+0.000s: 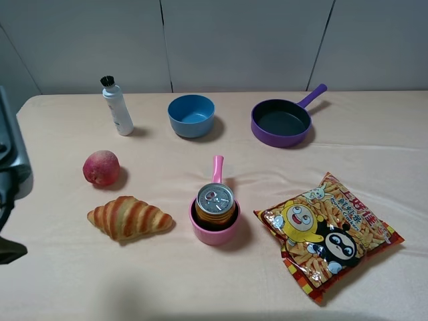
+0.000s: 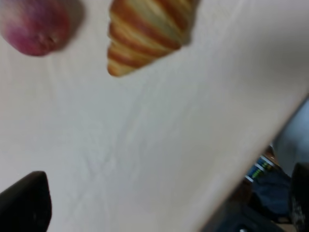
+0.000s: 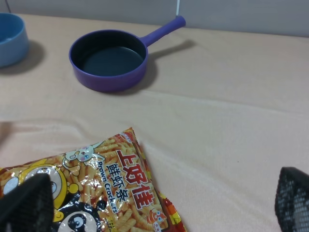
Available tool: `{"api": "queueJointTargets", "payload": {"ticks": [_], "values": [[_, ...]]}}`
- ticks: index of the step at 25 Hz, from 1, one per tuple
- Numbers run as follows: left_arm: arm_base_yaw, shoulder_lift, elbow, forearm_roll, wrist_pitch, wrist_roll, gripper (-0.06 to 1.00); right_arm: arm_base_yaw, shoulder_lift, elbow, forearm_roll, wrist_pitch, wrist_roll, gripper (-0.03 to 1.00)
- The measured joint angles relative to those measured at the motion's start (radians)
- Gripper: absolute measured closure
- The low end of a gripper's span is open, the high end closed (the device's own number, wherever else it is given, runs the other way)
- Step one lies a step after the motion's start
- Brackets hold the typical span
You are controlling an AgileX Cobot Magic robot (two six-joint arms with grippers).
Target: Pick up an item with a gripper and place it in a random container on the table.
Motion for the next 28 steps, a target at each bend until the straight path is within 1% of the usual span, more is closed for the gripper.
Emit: {"api": "queueJointTargets", "payload": {"ticks": [5,8,9,12,14,19,24,25,28], "values": [[0.0,-0.108,0.103,-0.079,-0.003,-0.003,-0.05,0.0,0.0,0.0,0.0,0.0,0.0,0.27],[0.004,-0.178,0.172,-0.112,-0.033,-0.003,-0.05,0.0,0.0,0.0,0.0,0.0,0.0,0.27],[0.016,-0.2,0.197,-0.127,-0.051,-0.003,-0.05,0.0,0.0,0.0,0.0,0.0,0.0,0.27],[0.079,-0.247,0.26,-0.179,-0.095,-0.003,-0.05,0.0,0.0,0.0,0.0,0.0,0.0,0.27],[0.127,-0.274,0.277,-0.202,-0.102,-0.003,-0.05,0.0,0.0,0.0,0.0,0.0,0.0,0.27],[0.233,-0.363,0.278,-0.226,-0.119,-0.003,-0.05,0.0,0.0,0.0,0.0,0.0,0.0,0.27],[0.391,-0.518,0.279,-0.247,-0.12,0.001,-0.05,0.0,0.0,0.0,0.0,0.0,0.0,0.27],[0.391,-0.518,0.279,-0.247,-0.12,0.001,-0.05,0.0,0.0,0.0,0.0,0.0,0.0,0.27],[0.485,-0.609,0.282,-0.255,-0.12,0.011,-0.05,0.0,0.0,0.0,0.0,0.0,0.0,0.27]]}}
